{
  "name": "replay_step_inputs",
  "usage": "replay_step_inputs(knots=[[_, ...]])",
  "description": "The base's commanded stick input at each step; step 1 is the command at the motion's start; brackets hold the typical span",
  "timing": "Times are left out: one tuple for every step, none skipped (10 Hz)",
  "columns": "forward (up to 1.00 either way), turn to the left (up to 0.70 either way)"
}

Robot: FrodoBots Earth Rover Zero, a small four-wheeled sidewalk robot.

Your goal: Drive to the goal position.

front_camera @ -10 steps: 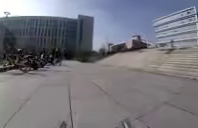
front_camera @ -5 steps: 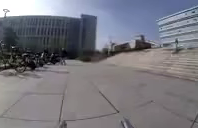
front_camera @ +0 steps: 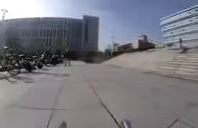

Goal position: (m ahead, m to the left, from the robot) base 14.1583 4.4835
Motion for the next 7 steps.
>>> replay_step_inputs(knots=[[1.00,0.00],[1.00,0.00],[1.00,0.00],[1.00,0.00],[1.00,0.00],[1.00,0.00],[1.00,0.00]])
